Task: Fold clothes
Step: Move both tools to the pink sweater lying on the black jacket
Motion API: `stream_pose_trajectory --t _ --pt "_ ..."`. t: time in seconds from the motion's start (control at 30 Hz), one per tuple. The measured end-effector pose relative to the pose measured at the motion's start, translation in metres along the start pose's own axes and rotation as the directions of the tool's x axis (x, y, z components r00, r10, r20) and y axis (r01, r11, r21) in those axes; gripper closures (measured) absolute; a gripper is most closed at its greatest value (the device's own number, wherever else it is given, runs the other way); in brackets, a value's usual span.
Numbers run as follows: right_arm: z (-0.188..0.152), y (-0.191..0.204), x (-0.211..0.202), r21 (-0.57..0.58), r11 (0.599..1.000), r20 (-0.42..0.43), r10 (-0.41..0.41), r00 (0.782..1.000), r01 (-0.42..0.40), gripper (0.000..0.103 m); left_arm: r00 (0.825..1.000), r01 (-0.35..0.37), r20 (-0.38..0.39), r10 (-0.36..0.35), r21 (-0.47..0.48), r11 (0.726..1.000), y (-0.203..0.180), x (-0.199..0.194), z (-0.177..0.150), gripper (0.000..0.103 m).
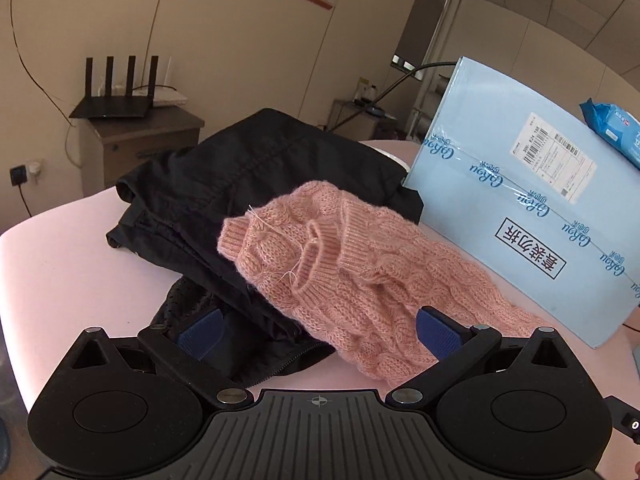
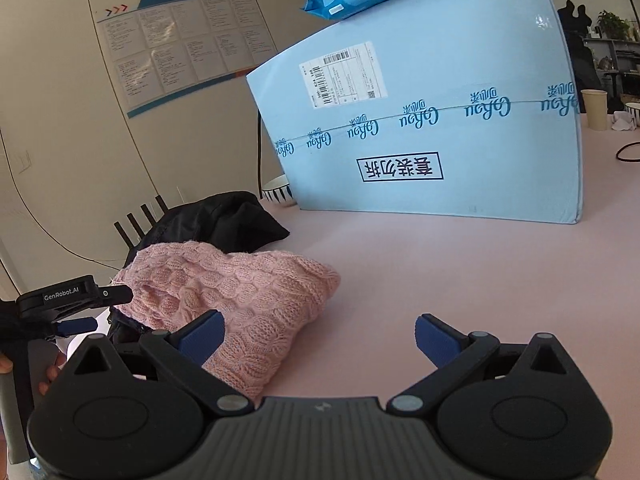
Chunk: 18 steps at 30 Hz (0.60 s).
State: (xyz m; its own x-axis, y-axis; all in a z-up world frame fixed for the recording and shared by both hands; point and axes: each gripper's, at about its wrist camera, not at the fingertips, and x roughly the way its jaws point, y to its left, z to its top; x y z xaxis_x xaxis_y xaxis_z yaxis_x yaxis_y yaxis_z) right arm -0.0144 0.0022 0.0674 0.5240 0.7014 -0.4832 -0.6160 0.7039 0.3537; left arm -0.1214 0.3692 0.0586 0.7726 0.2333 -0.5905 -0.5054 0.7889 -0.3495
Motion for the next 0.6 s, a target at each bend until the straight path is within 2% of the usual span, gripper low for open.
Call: stream_pose_trajectory --t 0.07,0.27,0.4,0.47,0.6 --pt "0.0 0.004 0.023 0.011 1.0 -0.028 0.011 1.0 -0.01 0.0 0.999 0.008 -0.041 -0.009 -0.032 0.999 0.008 0.018 0.004 0.0" --pt "-0.005 0.005 0.064 0.129 0.99 -0.056 0.061 0.997 -0.053 0.0 0.999 0.032 -0.037 -0.035 -0.096 0.995 0.024 0.038 0.006 0.0" --pt "-0.005 -0.003 0.081 0.215 0.973 -0.049 0.094 0.994 -0.081 0.0 0.997 0.082 0.013 -0.081 -0.179 0.98 0.031 0.033 0.009 0.0" --pt "-0.005 -0.008 0.089 0.269 0.957 -0.045 0.123 0.991 -0.107 0.0 0.99 0.139 0.057 -0.131 -0.174 0.975 0.03 0.025 0.012 0.0" --pt "-0.005 -0.014 0.099 0.326 0.933 -0.013 0.163 0.986 -0.15 0.0 0.986 0.158 0.081 -0.147 -0.151 0.976 0.022 0.018 0.017 0.001"
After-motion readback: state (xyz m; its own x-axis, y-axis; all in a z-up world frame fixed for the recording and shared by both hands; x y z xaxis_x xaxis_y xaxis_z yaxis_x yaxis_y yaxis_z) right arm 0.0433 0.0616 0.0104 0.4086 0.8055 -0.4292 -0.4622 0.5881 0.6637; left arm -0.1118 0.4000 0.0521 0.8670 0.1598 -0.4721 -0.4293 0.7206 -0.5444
